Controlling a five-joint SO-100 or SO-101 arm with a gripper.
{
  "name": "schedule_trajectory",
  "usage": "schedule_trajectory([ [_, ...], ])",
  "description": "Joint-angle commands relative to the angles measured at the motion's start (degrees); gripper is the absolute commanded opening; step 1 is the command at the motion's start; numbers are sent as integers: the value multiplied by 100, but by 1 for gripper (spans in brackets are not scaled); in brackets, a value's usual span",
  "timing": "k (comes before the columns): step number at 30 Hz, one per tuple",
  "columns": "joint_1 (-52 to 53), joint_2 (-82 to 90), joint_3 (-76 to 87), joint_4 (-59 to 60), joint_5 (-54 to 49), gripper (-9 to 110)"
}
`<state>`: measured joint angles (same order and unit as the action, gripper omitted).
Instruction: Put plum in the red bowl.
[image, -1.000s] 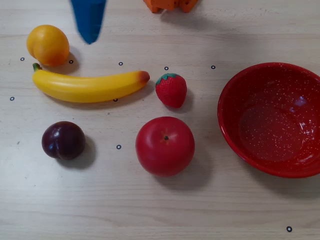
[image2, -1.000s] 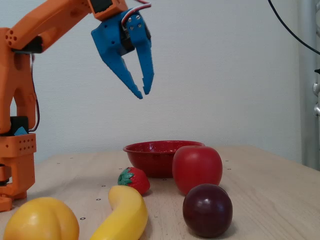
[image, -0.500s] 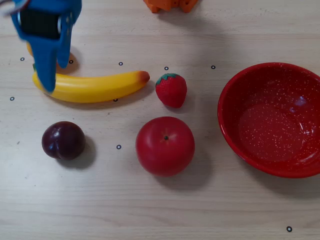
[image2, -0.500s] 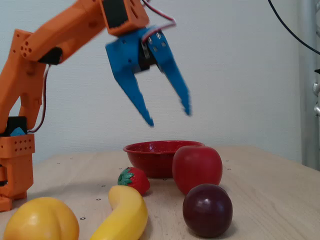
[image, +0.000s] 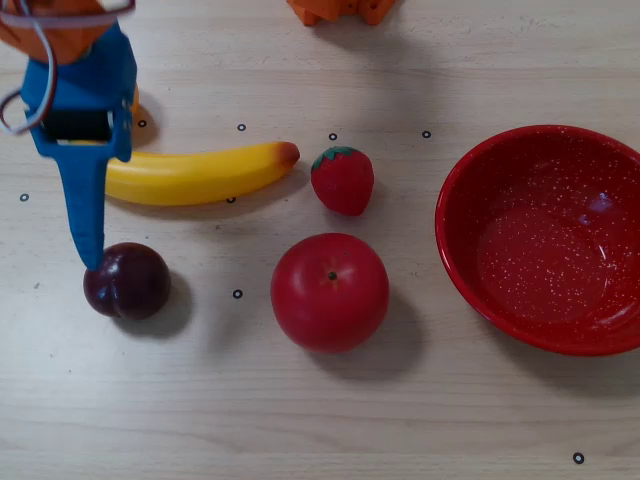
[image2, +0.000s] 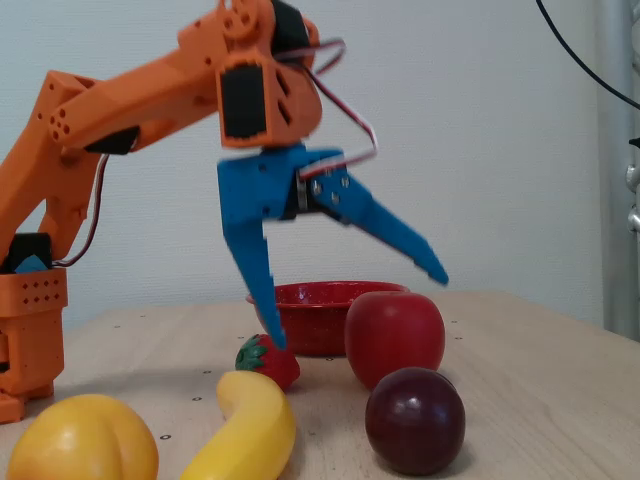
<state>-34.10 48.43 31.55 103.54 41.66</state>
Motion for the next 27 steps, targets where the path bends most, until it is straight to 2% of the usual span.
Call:
schedule_trajectory([
  [1, -97, 211, -492, 519, 123, 54],
  [27, 149, -1582, -2180, 378, -70, 56],
])
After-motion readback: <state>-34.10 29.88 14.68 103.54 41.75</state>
